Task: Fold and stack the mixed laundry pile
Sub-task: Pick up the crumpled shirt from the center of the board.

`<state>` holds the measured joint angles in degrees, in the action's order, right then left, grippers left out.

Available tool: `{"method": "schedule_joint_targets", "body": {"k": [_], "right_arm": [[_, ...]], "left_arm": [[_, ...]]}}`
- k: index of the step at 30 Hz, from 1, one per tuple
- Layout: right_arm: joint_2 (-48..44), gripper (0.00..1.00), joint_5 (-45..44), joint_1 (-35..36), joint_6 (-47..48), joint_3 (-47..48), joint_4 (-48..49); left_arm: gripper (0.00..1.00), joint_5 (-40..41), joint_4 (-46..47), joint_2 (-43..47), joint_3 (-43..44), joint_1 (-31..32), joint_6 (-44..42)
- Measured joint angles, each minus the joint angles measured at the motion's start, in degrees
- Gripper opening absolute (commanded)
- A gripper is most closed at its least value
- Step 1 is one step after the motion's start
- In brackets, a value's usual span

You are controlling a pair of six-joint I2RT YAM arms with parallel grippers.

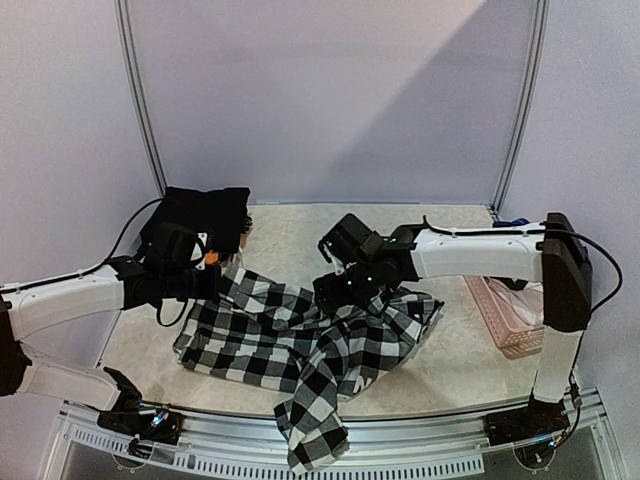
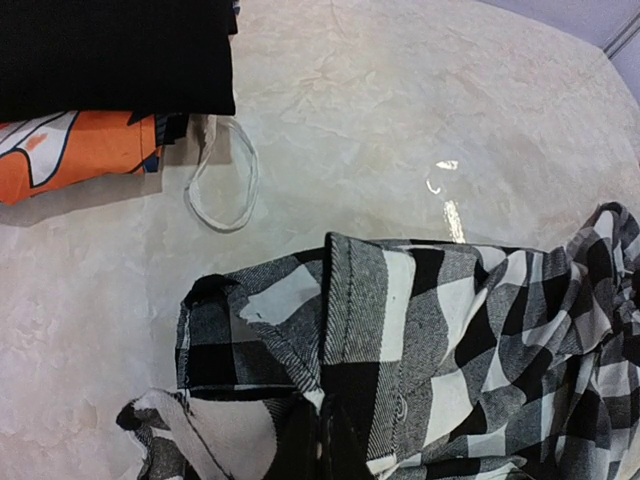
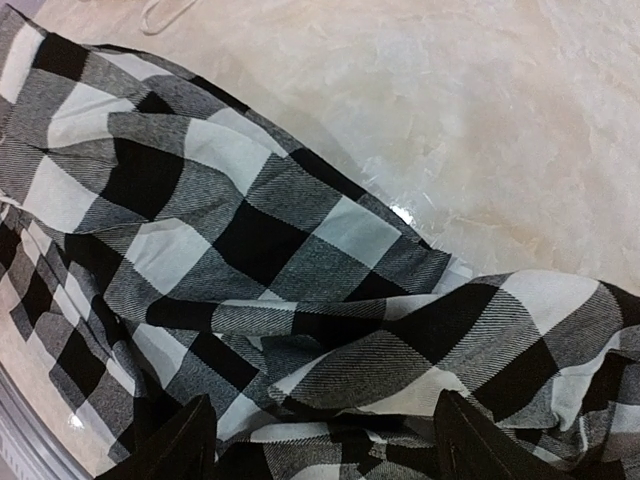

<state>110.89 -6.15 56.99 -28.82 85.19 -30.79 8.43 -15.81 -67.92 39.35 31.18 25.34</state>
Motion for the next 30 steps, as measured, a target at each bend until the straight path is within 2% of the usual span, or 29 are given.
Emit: {"method": "schedule_joint_targets", "body": {"k": [1,4,8,12,16,18,25,30], "right_arm": [[1.1,0.70,0.3,0.0,0.2,0.5,-0.2],[3.7,0.60,0.6,0.0,0.7,2.0,-0.9],[6.1,0.38,0.2,0.0,0.6,3.8,-1.8],[7.2,0.15,-0.5,0.0,0.3,4.2,-2.3],[7.7,0.01,-1.1,0.0,0.5,4.2,-2.6],[7.7,0.00,-1.4,0.0,0.5,4.2,-2.7],[7.1,0.00,-3.2,0.0,0.6,2.7,-2.7],[3.1,0.00,-4.9,0.0,0.6,-0.5,-2.8]], "left_arm": [[0.00,0.0,0.0,0.0,0.0,0.0,0.0],[0.14,0.1,0.1,0.0,-0.4,0.0,0.0],[0.26,0.6,0.2,-0.2,-1.4,0.0,0.4],[0.30,1.1,0.5,-1.2,-1.7,0.0,1.0],[0.37,1.2,1.1,-2.7,-1.9,0.0,1.1],[0.39,1.4,1.6,-3.3,-2.2,0.0,1.3],[0.39,2.4,3.2,-6.2,-3.5,0.0,1.8],[0.38,2.5,4.5,-9.0,-3.6,-0.1,1.9]]}}
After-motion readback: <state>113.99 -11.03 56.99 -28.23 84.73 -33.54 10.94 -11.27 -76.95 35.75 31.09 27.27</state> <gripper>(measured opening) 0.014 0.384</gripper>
